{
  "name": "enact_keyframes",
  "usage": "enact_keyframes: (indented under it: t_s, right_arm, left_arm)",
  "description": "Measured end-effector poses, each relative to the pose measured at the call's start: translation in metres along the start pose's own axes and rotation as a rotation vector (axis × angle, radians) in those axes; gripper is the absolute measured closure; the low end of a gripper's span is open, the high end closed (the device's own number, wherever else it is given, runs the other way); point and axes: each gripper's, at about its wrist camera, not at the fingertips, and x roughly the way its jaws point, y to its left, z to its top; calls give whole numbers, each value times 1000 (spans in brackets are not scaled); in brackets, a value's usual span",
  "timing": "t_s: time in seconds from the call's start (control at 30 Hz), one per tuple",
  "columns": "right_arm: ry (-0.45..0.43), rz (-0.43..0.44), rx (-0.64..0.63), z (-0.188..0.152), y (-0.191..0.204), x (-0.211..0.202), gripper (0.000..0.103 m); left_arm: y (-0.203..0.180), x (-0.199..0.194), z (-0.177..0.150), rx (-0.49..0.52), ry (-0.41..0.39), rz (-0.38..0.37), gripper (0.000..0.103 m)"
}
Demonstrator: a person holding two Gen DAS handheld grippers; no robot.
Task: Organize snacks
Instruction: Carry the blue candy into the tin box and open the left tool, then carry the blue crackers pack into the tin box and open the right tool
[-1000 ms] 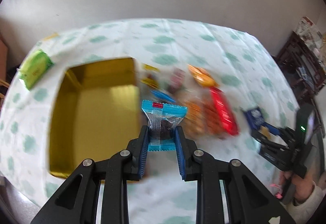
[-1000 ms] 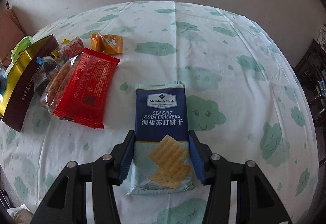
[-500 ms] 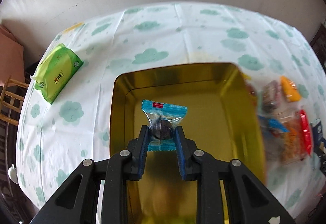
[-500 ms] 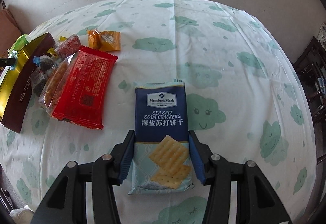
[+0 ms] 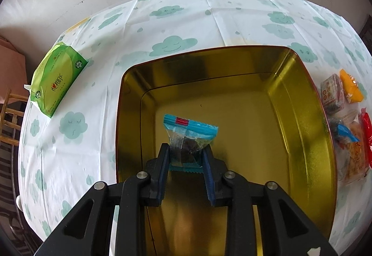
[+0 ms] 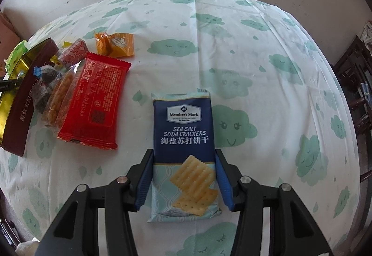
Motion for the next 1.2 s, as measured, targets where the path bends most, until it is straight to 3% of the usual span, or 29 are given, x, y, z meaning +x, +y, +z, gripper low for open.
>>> enact_keyframes:
  t_s: [0.1, 0.17, 0.33, 0.57, 0.77, 0.93, 1.2]
  right_arm:
    - [-8, 0, 18, -1, -1, -1, 52]
    - [-14, 4, 34, -1, -2, -1, 52]
    - [-30, 25, 89, -2, -7, -8, 52]
    - [-113, 61, 88, 13, 10, -43, 52]
    - [-163, 169, 9, 36, 67, -65, 52]
    - [-161, 266, -72, 51, 132, -71, 52]
    - [-98, 414, -187, 63, 253, -60, 52]
  left_arm:
    - [-3, 0, -1, 13, -6, 16, 68]
    - [-5, -4, -2, 21, -26, 22, 53]
    - [-16, -25, -6, 64, -95, 46, 33]
    - [-13, -66, -15, 18, -195, -2, 17]
    - [17, -102, -28, -89, -241, 18, 16]
    - [60, -121, -50, -226, -261, 83, 15]
    - [105, -122, -90, -352, -206, 120, 15]
